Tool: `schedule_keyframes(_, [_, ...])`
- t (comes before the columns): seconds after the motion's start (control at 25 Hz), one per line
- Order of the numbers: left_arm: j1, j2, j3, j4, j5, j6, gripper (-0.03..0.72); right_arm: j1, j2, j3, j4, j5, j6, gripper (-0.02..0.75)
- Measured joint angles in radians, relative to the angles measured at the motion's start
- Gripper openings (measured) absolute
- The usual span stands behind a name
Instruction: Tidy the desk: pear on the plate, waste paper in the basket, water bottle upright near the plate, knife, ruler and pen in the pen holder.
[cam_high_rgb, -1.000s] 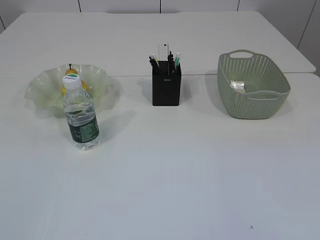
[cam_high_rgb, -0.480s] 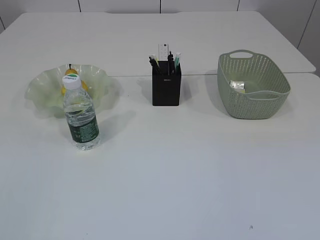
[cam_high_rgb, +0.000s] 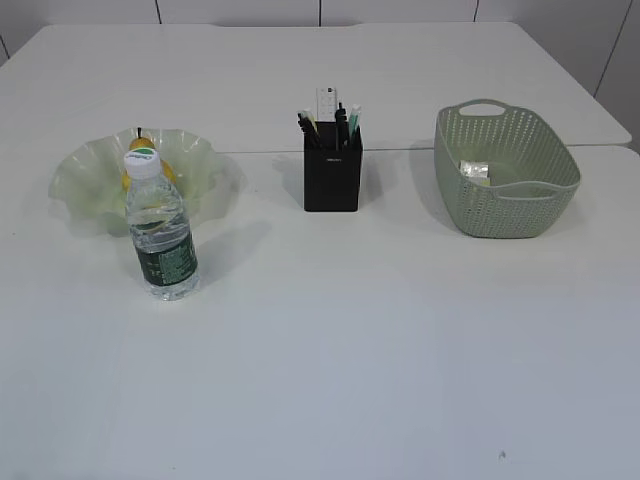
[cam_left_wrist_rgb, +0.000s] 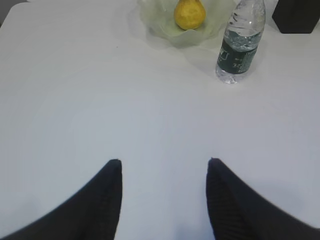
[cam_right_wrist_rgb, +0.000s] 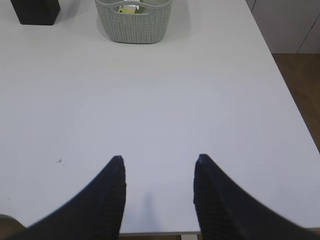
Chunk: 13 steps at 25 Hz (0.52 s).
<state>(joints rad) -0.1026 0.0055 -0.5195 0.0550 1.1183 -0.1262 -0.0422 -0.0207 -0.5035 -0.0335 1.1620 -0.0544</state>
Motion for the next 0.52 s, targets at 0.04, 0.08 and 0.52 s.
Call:
schedule_keyframes(0.04, [0.000,0.000,0.000,0.000,0.000,0.002,0.384,0.000,0.000,0.000,0.000,0.000,0.000,0.335])
schedule_keyframes(0.08, [0.000,0.000,0.000,0.000,-0.001,0.002,0.384,0.000,0.000,0.000,0.000,-0.001,0.000,0.335])
schedule_keyframes(0.52, [0.000,0.000,0.000,-0.002,-0.001,0.002,0.384,0.000,0.000,0.000,0.000,-0.005,0.002,0.335])
